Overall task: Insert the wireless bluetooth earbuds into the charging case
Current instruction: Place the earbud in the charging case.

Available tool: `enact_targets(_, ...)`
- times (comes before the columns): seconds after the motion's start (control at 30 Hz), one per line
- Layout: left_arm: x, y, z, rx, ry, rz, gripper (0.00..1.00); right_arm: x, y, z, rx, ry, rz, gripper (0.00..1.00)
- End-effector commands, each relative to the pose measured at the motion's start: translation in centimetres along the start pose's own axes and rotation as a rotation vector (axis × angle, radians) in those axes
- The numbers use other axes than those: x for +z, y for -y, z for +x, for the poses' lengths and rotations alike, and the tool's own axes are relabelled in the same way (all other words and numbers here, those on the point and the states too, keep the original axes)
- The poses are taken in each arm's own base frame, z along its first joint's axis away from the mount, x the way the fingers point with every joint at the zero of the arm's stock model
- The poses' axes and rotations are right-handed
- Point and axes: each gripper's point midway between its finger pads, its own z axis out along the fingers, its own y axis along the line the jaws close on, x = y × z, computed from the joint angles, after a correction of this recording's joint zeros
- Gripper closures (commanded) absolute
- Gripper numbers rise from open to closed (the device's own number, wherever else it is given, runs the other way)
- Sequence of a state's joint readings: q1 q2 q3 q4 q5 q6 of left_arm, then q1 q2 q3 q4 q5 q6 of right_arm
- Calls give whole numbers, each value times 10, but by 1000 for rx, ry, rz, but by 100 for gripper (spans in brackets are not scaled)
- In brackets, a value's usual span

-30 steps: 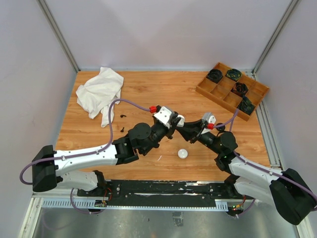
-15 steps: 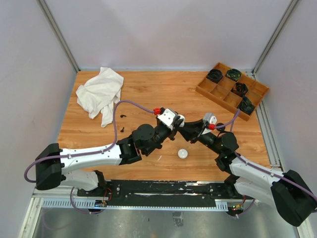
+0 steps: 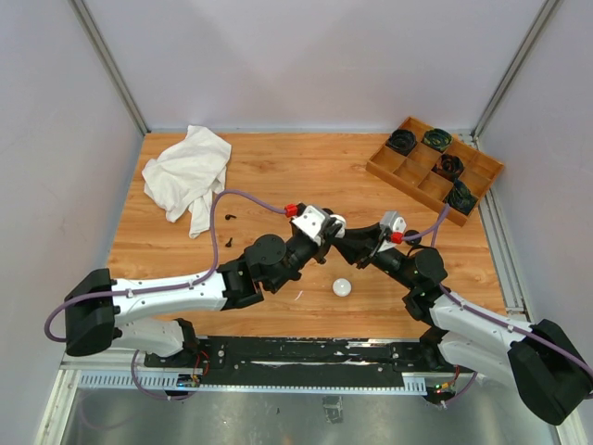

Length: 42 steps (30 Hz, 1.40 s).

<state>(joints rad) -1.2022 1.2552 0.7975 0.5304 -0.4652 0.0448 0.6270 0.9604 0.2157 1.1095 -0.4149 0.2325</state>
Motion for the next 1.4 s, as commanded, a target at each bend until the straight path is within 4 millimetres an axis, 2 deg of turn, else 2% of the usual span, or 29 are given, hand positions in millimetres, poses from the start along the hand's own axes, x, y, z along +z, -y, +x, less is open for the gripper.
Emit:
enact_targets(0.0,-7,-7,-6,-5,22,-28,83,0,7,-22,-37,75,23,95)
enact_targets(0.13,-9,-7,-8,-6,29,-23,82,0,7,-22,-36,74,23,95)
enact_targets(0.57,-5,-1,6,4,-25,-2,81,0,6,-23,-37,76,19,95)
enact_targets(0.87,-10,-3,18,-21,-59,-15,80,-1,7,-23,-41,79,28,95)
enact_targets(1.2,-8,-3,30,-52,-108,-38,70,-2,7,-22,-41,78,29,95)
enact_targets(1.37,-8,-3,23,-81,-113,-49,60,-2,7,-20,-40,74,29,95)
